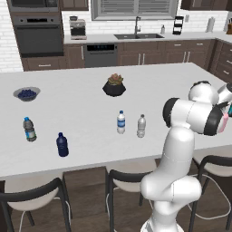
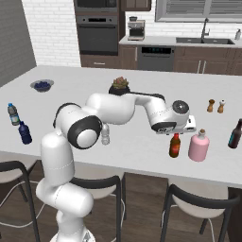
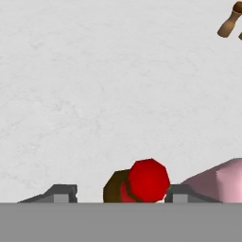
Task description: Move the plastic bottles in the middle to the plastics group, and the glass bottles in the middle to the glass group.
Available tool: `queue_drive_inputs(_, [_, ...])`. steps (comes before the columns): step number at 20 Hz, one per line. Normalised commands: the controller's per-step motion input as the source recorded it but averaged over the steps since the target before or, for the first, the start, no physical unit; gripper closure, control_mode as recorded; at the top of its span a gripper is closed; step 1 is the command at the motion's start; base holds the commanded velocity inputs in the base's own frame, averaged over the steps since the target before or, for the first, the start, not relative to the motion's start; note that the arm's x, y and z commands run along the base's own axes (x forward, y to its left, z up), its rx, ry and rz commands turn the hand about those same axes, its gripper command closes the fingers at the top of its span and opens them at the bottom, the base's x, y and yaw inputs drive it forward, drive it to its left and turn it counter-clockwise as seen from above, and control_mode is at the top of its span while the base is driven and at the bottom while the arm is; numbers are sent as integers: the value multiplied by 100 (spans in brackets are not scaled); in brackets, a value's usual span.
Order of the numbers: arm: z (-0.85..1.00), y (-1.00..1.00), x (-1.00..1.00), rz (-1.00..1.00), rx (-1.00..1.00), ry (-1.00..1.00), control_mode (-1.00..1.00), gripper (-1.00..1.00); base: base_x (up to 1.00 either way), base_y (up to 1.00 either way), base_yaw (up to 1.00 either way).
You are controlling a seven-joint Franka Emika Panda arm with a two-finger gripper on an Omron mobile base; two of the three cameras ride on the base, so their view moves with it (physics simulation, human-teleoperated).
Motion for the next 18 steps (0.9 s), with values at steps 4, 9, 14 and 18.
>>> queue_drive_inputs(4, [0, 0, 0, 0, 0, 0, -100, -100, 0, 0, 0])
queue_drive_inputs(9, [5, 0, 0, 0, 0, 0, -100, -100, 0, 0, 0])
queue_drive_inputs(14, [45, 2, -22, 0, 0, 0, -100, -100, 0, 0, 0])
queue_drive_inputs(18, [65, 27, -73, 0, 0, 0, -100, -100, 0, 0, 0])
